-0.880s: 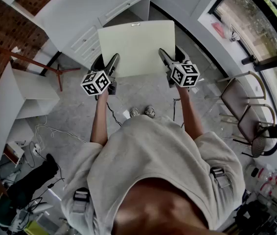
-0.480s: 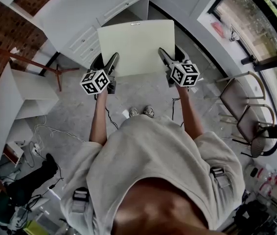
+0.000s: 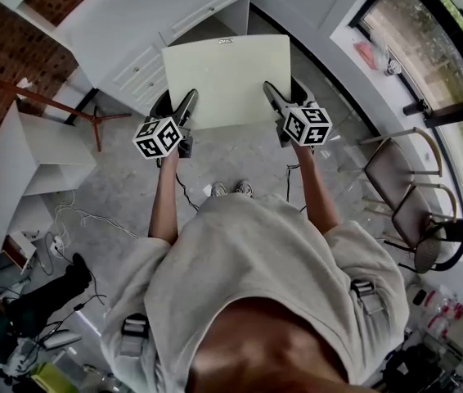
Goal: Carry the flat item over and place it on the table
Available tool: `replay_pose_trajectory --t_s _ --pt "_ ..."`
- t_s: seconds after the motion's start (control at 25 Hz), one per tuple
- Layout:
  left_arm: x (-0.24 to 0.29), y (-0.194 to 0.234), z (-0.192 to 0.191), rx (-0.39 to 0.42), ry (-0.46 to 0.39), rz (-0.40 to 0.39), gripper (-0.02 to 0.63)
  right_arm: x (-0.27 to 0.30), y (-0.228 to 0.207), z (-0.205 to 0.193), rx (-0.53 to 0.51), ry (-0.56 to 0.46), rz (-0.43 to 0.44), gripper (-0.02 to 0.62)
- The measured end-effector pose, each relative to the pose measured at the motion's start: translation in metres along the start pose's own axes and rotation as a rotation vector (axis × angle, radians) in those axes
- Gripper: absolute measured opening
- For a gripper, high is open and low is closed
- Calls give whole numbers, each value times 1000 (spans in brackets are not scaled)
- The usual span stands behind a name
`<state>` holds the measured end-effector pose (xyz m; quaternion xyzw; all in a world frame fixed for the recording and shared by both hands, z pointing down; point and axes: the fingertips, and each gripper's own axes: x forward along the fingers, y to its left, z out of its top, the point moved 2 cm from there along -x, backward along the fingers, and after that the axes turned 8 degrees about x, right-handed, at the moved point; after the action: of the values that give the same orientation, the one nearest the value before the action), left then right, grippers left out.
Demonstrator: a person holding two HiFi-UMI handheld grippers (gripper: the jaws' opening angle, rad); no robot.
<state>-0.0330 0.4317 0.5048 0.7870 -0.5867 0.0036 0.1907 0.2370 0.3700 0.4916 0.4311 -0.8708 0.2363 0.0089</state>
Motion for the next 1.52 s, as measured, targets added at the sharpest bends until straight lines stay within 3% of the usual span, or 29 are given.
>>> replay_pose_trajectory --t_s 0.4,0.76,1.12,1.52 --pt "19 -11 -9 -11 -3 32 348 8 -26 3 -6 17 25 330" --pt "51 7 -6 -22 0 29 348 40 -42 10 -14 27 16 330" --pt "118 49 10 -26 5 -8 348 104 -65 26 -18 16 -23 329" --pt "203 120 62 -31 3 -42 348 208 -76 71 -29 5 -51 328"
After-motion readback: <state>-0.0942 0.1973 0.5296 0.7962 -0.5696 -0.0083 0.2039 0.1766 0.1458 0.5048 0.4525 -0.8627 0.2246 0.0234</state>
